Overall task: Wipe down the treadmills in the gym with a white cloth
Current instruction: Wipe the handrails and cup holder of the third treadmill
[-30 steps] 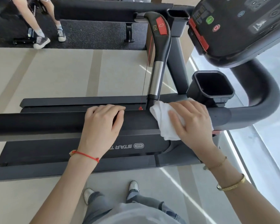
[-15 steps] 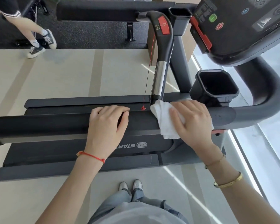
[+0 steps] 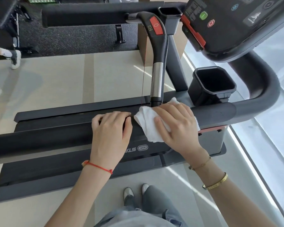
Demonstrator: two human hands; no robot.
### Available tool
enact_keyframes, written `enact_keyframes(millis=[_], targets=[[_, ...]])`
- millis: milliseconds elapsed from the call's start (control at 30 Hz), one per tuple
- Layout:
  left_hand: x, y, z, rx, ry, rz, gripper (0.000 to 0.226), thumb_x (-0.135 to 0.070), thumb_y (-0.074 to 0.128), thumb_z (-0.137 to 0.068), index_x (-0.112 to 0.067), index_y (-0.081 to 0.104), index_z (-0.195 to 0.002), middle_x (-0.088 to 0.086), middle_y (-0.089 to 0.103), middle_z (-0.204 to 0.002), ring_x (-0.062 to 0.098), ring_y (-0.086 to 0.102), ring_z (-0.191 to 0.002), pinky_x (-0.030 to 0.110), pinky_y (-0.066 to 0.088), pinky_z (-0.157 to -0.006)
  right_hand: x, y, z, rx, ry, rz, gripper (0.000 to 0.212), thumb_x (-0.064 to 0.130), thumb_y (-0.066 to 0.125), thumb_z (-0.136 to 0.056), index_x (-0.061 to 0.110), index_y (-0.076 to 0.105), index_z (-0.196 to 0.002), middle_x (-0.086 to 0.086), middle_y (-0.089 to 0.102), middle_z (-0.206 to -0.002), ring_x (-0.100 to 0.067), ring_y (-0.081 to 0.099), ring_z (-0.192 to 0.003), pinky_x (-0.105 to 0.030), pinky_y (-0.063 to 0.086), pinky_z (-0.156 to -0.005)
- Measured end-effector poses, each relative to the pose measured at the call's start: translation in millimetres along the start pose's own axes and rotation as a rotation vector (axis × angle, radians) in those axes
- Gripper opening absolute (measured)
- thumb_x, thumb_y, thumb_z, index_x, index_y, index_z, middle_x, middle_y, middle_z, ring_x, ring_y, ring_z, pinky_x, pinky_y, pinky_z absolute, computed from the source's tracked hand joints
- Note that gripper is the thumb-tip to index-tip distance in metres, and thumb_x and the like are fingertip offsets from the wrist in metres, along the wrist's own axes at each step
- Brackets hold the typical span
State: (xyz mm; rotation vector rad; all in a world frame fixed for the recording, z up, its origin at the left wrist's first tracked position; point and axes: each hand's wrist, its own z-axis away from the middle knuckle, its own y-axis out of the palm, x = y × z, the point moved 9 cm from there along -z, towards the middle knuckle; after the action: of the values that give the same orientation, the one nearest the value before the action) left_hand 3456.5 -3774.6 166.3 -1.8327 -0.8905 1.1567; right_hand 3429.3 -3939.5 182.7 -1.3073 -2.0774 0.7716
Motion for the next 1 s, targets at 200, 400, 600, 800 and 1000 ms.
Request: enact_keyframes(millis=[200, 400, 600, 800, 1000], targets=[[-22, 9, -5, 0.03, 0.054, 0.084, 0.023, -0.021, 0.051, -0.098, -0.016, 0.068, -0.113, -0.005, 0.069, -0.108, 0.016, 0.063, -0.099, 0.035, 0.036, -0.101, -44, -20, 14, -0.02, 0.056, 0.041, 0.024, 0.022, 0.05, -0.096, 0.015, 0.071, -0.104, 0.003, 0.068, -0.099, -0.021, 0.059, -0.094, -0.039, 0.043, -0.092], [-67, 32, -16, 0.053, 0.074, 0.124, 0.024, -0.023, 0.051, -0.098, -0.017, 0.068, -0.114, -0.006, 0.068, -0.108, 0.015, 0.062, -0.1, 0.033, 0.036, -0.099, -82, -37, 20, -0.002, 0.022, 0.014, 0.025, 0.024, 0.049, -0.096, 0.017, 0.071, -0.105, 0.005, 0.068, -0.1, -0.017, 0.059, -0.095, -0.036, 0.043, -0.095], [-111, 51, -25, 0.015, 0.039, 0.127, 0.023, -0.024, 0.051, -0.097, -0.02, 0.069, -0.111, -0.009, 0.069, -0.106, 0.013, 0.063, -0.099, 0.033, 0.038, -0.097, -122, -54, 30, 0.02, -0.083, -0.019, 0.027, 0.024, 0.052, -0.094, 0.017, 0.07, -0.113, 0.004, 0.068, -0.108, -0.018, 0.061, -0.102, -0.033, 0.044, -0.095], [-142, 68, -35, 0.002, -0.003, 0.112, 0.022, -0.022, 0.052, -0.097, -0.02, 0.07, -0.108, -0.011, 0.07, -0.104, 0.011, 0.064, -0.097, 0.031, 0.037, -0.097, -144, -64, 41, 0.063, -0.217, -0.088, 0.028, 0.021, 0.059, -0.092, 0.011, 0.068, -0.117, -0.003, 0.066, -0.118, -0.025, 0.06, -0.112, -0.04, 0.045, -0.093], [-165, 77, -56, -0.045, -0.028, 0.151, 0.019, -0.017, 0.057, -0.096, -0.016, 0.071, -0.108, -0.008, 0.071, -0.102, 0.013, 0.066, -0.092, 0.037, 0.042, -0.096, -176, -92, 38, -0.015, -0.217, -0.23, 0.023, 0.017, 0.057, -0.096, 0.002, 0.071, -0.108, -0.006, 0.068, -0.11, -0.026, 0.061, -0.106, -0.043, 0.048, -0.087]])
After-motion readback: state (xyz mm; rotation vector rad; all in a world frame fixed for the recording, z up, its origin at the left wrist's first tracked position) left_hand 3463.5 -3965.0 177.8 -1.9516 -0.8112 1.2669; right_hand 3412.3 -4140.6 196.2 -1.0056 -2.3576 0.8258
